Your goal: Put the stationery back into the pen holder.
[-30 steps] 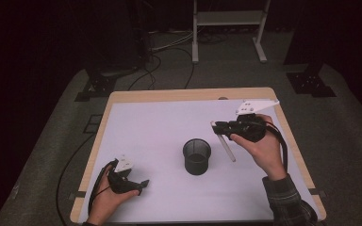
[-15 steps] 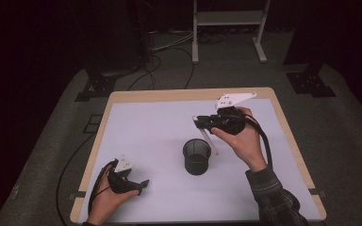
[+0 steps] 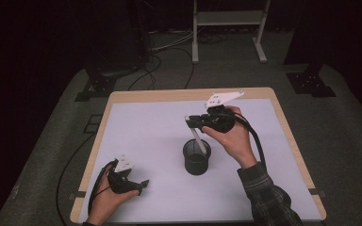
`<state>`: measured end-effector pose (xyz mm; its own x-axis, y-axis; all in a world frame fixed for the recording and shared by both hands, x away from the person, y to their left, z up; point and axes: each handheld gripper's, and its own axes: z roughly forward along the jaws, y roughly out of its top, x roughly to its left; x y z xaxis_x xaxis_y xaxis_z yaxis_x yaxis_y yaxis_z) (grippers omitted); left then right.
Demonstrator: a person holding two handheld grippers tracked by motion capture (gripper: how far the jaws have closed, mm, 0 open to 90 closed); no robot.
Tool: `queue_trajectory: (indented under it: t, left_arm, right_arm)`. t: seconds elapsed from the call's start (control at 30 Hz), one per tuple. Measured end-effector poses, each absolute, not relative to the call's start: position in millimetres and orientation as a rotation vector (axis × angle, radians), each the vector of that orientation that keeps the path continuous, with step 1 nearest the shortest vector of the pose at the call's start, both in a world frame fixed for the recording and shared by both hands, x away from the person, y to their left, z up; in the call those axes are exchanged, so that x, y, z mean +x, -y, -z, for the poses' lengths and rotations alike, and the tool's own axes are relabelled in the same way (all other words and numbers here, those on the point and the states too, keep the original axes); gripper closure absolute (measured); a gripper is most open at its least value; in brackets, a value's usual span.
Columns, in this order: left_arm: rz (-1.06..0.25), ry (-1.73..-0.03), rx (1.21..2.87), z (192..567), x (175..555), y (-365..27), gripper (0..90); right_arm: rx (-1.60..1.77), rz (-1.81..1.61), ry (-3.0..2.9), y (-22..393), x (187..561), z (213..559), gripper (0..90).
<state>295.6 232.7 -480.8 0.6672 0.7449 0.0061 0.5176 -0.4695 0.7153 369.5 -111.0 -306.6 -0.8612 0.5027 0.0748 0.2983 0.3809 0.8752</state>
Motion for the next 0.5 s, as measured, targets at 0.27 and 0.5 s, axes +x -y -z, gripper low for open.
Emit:
queue_trajectory:
  t: [0.27, 0.5]
  left_arm:
    - [-0.418, -0.967, 2.179, 480.7, 295.7, -232.9, 1.2]
    - [-0.416, -0.968, 2.182, 480.4, 295.7, -232.9, 1.2]
  right_arm:
    - [0.706, -1.432, -2.483, 102.2, 371.9, 326.6, 77.9]
    - [0.724, -1.392, -2.524, 98.6, 373.9, 345.3, 77.9]
